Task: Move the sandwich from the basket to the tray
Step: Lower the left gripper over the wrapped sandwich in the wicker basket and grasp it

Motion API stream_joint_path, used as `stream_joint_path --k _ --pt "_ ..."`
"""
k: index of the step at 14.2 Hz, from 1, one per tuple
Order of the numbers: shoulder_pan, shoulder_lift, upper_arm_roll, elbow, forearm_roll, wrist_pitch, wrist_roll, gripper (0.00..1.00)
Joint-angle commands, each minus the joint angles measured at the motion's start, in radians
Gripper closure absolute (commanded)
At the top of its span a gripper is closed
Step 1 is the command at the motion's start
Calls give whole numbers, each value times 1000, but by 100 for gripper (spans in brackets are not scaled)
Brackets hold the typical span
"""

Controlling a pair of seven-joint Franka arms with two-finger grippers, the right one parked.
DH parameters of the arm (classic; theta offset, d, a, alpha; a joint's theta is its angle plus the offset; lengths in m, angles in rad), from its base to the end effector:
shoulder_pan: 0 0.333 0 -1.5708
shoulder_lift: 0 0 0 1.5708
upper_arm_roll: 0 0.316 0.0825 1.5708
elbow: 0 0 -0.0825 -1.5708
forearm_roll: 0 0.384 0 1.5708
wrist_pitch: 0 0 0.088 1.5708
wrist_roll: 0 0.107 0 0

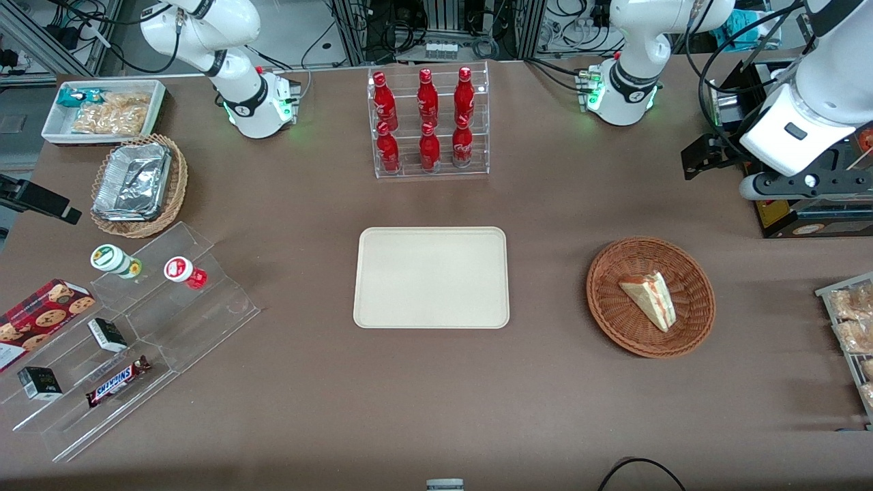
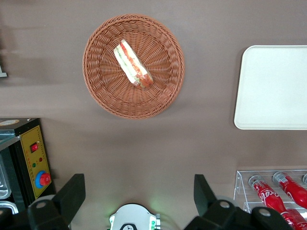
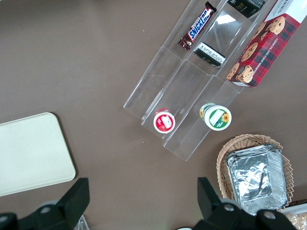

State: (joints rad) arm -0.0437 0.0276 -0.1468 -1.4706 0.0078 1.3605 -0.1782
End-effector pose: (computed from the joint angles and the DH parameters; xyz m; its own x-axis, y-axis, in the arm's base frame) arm 0.5312 -0.1002 0.6388 0.9909 -0.0094 -0.1341 -0.0133 -0.9995 -0.0280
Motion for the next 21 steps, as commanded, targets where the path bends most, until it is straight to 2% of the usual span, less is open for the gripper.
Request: stream_joint_path --k 1,4,7,9,10,11,13,15,21 --pt "2 -29 -2 -30 -9 9 11 0" --pt "10 -15 0 -55 -14 18 -4 0" --pt "11 29 18 -181 0 106 -15 0" --pt "33 51 24 -325 0 289 -76 0" --pt "36 76 24 -379 0 380 -174 0" --pt "38 112 24 -416 3 450 -285 0" --pt "41 159 24 -479 -2 592 -365 0" --pt "85 207 24 -502 -3 678 -420 0" --pt "88 308 24 -545 -12 840 -575 0"
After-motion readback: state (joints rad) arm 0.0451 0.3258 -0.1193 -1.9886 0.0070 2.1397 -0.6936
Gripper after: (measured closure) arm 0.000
